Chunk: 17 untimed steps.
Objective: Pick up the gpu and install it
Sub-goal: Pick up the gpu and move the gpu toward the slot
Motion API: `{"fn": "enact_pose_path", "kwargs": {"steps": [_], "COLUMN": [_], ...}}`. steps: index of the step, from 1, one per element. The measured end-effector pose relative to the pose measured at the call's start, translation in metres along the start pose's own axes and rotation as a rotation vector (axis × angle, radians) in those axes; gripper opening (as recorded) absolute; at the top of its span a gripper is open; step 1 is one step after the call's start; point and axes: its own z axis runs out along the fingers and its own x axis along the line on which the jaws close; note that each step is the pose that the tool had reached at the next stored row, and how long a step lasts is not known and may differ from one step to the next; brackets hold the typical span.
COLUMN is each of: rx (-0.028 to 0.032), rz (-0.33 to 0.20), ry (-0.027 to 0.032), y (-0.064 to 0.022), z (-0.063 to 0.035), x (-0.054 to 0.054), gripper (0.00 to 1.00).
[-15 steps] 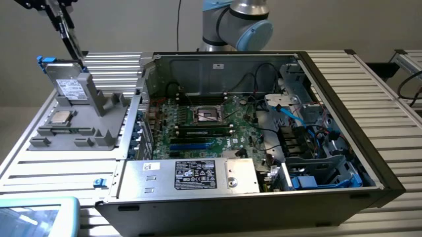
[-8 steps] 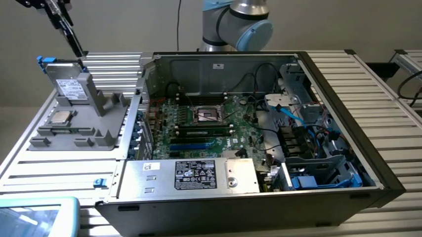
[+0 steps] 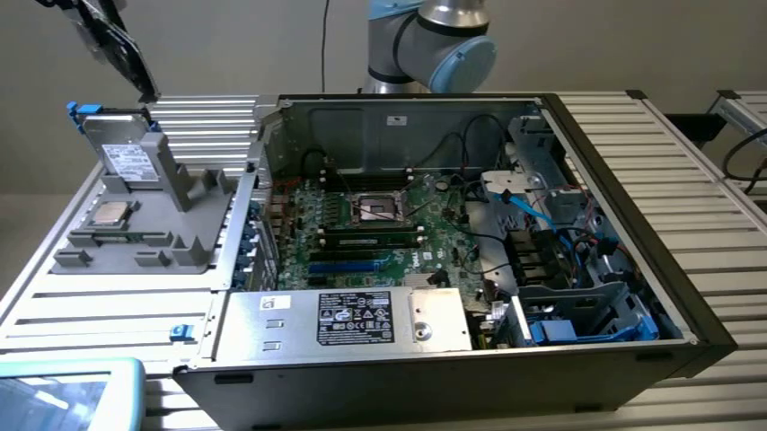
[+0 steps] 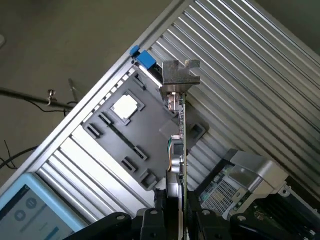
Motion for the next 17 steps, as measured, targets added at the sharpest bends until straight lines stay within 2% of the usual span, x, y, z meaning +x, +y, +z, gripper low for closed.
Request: {"fn": "enact_pose_path", "kwargs": {"steps": [17], "rx": [-0.0057], "rz": [-0.308], "ry": [0.0155], "y": [0.0000], "z": [-0.0011], "x": [0.0000], "gripper": [0.27]}}
